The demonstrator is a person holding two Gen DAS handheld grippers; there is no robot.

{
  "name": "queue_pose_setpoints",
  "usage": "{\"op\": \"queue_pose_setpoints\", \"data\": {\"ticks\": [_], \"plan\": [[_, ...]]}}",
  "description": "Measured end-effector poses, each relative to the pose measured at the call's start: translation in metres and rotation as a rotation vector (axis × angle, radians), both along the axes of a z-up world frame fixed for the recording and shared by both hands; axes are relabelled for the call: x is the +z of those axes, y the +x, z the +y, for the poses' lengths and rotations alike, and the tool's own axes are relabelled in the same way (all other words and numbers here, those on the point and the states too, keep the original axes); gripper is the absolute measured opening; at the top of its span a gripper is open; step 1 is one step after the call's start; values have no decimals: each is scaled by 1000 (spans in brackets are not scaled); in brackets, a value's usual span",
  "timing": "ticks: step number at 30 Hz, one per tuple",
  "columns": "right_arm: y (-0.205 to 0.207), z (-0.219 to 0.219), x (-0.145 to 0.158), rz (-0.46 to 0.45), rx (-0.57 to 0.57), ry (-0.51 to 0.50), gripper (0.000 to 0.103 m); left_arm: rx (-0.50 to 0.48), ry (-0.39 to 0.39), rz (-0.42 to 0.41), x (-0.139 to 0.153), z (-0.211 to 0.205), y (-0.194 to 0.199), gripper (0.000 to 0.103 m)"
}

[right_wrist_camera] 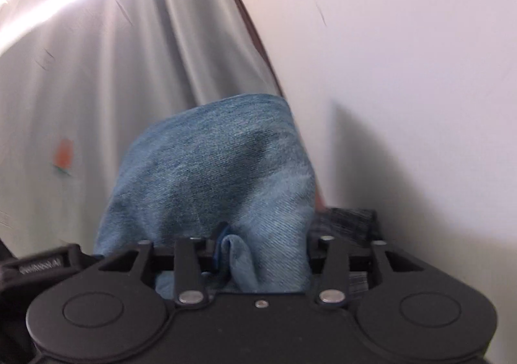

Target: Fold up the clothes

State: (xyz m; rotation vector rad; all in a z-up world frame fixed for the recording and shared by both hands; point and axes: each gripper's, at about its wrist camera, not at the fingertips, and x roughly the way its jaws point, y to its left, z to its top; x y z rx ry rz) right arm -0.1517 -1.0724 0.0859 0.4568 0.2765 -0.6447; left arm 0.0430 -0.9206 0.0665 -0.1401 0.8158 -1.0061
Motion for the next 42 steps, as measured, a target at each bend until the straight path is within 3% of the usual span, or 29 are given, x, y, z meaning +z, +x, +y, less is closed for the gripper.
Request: {"op": "queue_pose_setpoints", "data": {"ticks": [1, 2, 4, 6, 11, 13, 17, 20, 25, 32, 42], "plan": [[12, -8, -17, 34, -13, -15, 53, 23, 38, -6, -17, -8, 8, 83], [21, -12, -34, 47, -23, -36, 60, 33, 7, 10, -30, -7, 16, 90], [35, -21, -59, 50, -42, -61, 62, 43, -22, 75, -44, -9, 29, 98], [38, -27, -61, 33, -54, -50, 64, 44, -28, 85, -49, -11, 35, 99], [40, -27, -56, 86, -63, -121, 78, 52, 9, 9, -36, -15, 37, 103], [33, -24, -47, 102, -66, -132, 85, 71, 40, -58, -23, -11, 31, 102], [5, 15, -21, 128, -70, -225, 96, 77, 84, -238, 1, 23, -9, 103], [-21, 49, -9, 137, -88, -253, 99, 80, 77, -278, 12, 64, -42, 103], [-66, 111, -7, 177, -106, -238, 102, 88, 133, -254, 8, 137, -101, 103], [-146, 203, -37, 276, -106, -145, 103, 17, 183, -167, -15, 212, -182, 103], [-210, 269, -56, 356, -94, -83, 103, -60, 250, -231, -30, 242, -241, 103]]}}
